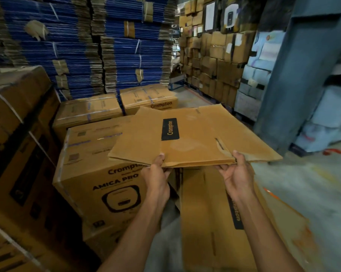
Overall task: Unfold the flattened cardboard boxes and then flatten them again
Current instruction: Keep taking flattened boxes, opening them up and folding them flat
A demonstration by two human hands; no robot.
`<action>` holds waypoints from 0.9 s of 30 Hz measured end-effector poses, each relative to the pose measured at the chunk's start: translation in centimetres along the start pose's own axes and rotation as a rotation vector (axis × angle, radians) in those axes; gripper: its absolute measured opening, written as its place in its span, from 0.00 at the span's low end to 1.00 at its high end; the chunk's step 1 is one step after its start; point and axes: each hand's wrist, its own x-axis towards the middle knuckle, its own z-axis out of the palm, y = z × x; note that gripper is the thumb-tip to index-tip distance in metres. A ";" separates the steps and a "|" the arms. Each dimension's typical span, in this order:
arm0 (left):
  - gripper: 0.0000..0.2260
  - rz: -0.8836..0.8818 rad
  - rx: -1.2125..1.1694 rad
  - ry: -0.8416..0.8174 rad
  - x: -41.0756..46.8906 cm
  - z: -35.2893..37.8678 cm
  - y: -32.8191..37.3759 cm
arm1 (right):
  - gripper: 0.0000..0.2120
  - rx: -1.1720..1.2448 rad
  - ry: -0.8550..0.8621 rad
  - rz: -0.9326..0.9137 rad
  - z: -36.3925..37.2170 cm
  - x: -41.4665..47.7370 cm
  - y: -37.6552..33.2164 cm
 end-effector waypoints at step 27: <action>0.18 -0.495 0.270 0.273 -0.8 -4.5 -23.9 | 0.17 -0.136 0.509 0.341 -25.6 2.0 4.9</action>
